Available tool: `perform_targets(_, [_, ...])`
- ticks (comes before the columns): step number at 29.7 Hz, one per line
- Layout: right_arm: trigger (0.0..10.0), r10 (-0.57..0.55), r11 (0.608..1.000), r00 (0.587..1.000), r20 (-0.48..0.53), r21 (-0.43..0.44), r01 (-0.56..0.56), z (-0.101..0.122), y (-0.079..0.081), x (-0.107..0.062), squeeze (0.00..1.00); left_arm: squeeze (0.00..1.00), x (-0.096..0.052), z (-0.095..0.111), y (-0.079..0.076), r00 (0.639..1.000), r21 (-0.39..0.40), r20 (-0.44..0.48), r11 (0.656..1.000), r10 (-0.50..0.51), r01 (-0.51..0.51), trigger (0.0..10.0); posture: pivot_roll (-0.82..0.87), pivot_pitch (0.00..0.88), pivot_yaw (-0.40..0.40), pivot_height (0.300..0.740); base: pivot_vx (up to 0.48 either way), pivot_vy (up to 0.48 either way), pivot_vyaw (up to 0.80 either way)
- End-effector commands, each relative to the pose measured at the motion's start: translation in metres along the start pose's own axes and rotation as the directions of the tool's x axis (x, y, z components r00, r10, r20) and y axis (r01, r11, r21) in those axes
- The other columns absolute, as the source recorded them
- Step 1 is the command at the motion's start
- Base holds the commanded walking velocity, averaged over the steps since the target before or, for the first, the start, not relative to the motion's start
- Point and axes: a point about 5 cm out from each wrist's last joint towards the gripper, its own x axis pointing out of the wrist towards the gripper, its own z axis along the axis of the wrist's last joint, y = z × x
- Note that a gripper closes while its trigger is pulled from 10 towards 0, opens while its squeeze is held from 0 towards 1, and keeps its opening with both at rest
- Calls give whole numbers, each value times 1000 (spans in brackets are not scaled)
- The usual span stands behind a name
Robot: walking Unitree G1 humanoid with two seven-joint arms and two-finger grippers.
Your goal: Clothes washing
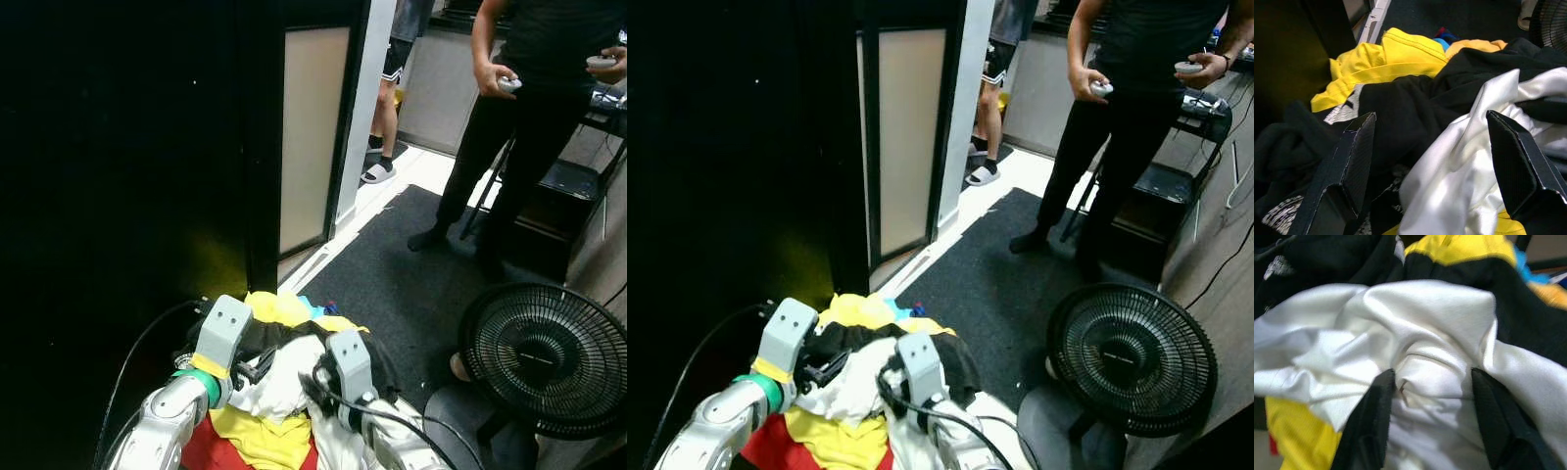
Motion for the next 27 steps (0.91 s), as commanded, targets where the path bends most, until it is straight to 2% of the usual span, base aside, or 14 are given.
perform_targets(1, [10000, 48, 999, 998, -27, 5, -48, -8, 7, -2, 1000, 0, -1, -3, -3, 1000, -1, -14, 1000, -6, 6, 10000, 43, 129, 32, 740, 0, 0, 0])
perform_targets(7, [10000, -5, 999, 999, -47, -42, 3, -11, 0, -4, 1000, 0, 0, -3, -4, 1000, -2, -13, 1000, -1, 1, 10000, 37, 122, 28, 740, 0, 0, 0])
perform_targets(10, [10000, -69, 997, 993, -93, -50, 65, -18, -11, -10, 1000, 0, 0, -3, -5, 1000, -4, -14, 1000, -3, 3, 10000, 36, 118, 27, 740, 0, 0, 0])
perform_targets(12, [10000, -92, 996, 989, -117, -35, 88, -22, -16, -13, 1000, 0, 0, -3, -6, 1000, -4, -14, 1000, -3, 3, 10000, 36, 117, 27, 740, 0, 0, 0])
perform_targets(16, [10000, -138, 984, 971, -194, 81, 156, -33, -26, -19, 1000, 0, 0, -3, -6, 1000, -4, -16, 1000, 0, 0, 10000, 37, 121, 32, 740, 0, 0, 0])
perform_targets(17, [10000, -185, 960, 948, -258, 160, 231, -42, -31, -24, 0, 0, -1, -3, -6, 1000, -3, -17, 1000, 1, -1, 10000, 41, 124, 36, 740, 0, 0, 0])
perform_targets(24, [10000, -189, 936, 941, -280, 239, 259, -47, -30, -25, 0, 0, -2, -3, -4, 1000, -3, -19, 1000, 4, -4, 10000, 50, 134, 45, 740, 0, 0, 0])
perform_targets(25, [6392, -197, 933, 939, -281, 241, 268, -46, -31, -25, 0, 0, -3, -3, -3, 1000, -2, -20, 1000, 6, -6, 10000, 55, 135, 46, 740, 0, 0, 0])
perform_targets(26, [6392, -197, 933, 939, -281, 241, 268, -46, -31, -25, 0, 0, -3, -3, -3, 1000, -2, -20, 1000, 6, -6, 10000, 55, 135, 46, 740, 0, 0, 0])
perform_targets(27, [1490, -213, 927, 938, -275, 245, 283, -45, -32, -24, 0, 0, -3, -3, -3, 1000, -3, -20, 1000, 9, -9, 10000, 56, 135, 46, 740, 0, 0, 0])
